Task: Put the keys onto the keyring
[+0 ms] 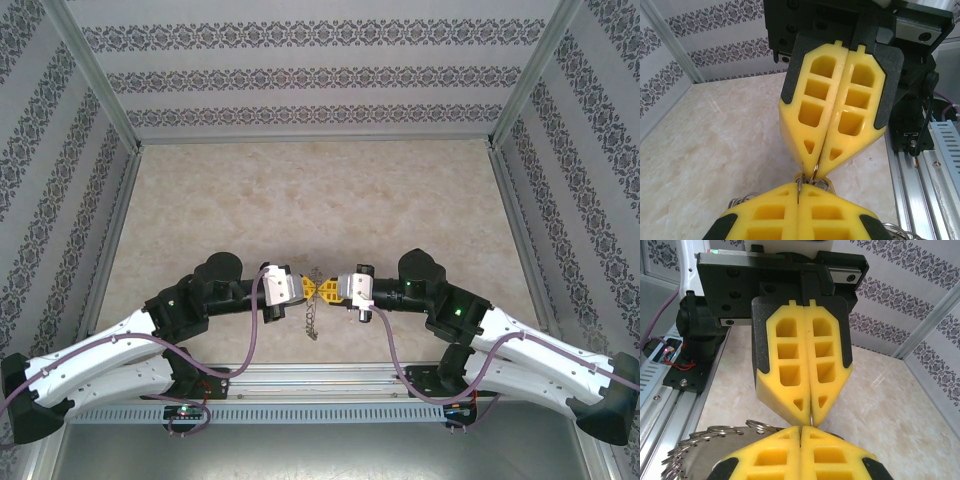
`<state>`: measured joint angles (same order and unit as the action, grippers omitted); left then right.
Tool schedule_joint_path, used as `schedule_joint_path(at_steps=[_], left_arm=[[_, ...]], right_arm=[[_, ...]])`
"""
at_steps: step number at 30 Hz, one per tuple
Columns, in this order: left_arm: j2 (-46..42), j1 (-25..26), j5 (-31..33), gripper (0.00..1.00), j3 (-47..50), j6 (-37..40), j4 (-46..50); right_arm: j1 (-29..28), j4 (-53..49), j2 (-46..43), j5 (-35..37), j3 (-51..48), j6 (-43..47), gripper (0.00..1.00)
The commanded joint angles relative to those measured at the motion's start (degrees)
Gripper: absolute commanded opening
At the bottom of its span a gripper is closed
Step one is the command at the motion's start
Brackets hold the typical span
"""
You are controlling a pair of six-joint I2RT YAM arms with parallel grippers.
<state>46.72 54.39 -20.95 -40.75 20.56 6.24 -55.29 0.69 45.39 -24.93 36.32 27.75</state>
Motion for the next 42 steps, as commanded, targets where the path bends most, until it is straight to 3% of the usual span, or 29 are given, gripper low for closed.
schedule_joint_path(at_steps=[1, 42], left_arm=[[0.7, 0.5, -1.3, 0.00, -3.2, -1.4, -5.6], [-1.0, -2.0, 0.0, 0.00, -2.7, -4.6, -10.2]], right_arm=[[-2.1, 0.8, 0.8, -5.7, -0.6, 2.1, 0.00], [-2.6, 2.8, -2.3, 5.2, -5.6, 7.1, 0.01]])
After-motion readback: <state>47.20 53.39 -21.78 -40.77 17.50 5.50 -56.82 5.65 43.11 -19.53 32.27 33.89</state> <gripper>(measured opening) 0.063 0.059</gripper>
